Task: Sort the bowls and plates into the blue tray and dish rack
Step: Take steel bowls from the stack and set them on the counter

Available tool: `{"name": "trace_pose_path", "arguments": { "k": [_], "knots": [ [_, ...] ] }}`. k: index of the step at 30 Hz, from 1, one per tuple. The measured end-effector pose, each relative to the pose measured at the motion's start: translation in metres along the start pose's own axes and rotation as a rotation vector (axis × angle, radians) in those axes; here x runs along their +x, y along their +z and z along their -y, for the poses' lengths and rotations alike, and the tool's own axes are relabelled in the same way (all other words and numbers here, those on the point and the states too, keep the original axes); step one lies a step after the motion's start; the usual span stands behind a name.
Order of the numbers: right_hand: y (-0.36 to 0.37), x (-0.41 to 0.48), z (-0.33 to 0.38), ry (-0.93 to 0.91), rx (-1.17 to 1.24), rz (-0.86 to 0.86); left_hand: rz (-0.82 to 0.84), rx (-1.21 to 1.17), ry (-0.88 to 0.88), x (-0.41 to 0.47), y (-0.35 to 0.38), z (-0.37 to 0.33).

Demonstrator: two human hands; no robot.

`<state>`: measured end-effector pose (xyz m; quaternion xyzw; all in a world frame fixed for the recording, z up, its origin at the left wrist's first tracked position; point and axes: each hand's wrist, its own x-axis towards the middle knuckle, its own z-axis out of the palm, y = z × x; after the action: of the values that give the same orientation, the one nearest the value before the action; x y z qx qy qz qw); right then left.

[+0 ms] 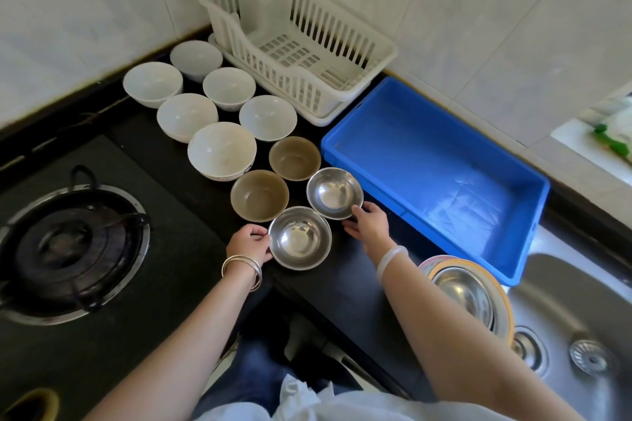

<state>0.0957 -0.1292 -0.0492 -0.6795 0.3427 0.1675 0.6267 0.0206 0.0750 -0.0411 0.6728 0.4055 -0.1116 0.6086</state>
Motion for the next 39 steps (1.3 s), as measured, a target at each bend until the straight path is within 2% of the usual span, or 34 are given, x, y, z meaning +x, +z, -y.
{"name": "trace_pose_path", "arguments": {
  "k": [3,6,11,16,22,28,34,39],
  "knots": [
    [-0.004,-0.006,0.001,-0.018,-0.037,0.001,0.004,0.075,0.050,-0.003,-0.002,0.000],
    [-0.013,-0.015,0.006,-0.072,-0.143,-0.018,-0.025,0.263,0.142,-0.012,-0.003,-0.004],
    [-0.048,-0.040,0.011,-0.305,-0.397,-0.086,-0.056,0.416,0.324,-0.035,0.006,-0.019],
    [-0.116,-0.068,-0.003,-0.437,-0.556,-0.310,0.124,0.392,0.420,-0.063,0.051,-0.029],
    [-0.206,-0.093,-0.042,-0.399,-0.769,-0.616,0.397,0.613,0.515,-0.102,0.127,-0.018],
    [-0.229,-0.093,-0.073,-0.229,-0.764,-0.596,0.577,0.638,0.493,-0.135,0.186,-0.011],
    [-0.227,-0.088,-0.077,-0.232,-0.701,-0.623,0.588,0.780,0.554,-0.140,0.206,-0.001],
    [-0.235,-0.091,-0.076,-0.252,-0.761,-0.630,0.541,0.794,0.581,-0.138,0.208,0.005]
  ]
}}
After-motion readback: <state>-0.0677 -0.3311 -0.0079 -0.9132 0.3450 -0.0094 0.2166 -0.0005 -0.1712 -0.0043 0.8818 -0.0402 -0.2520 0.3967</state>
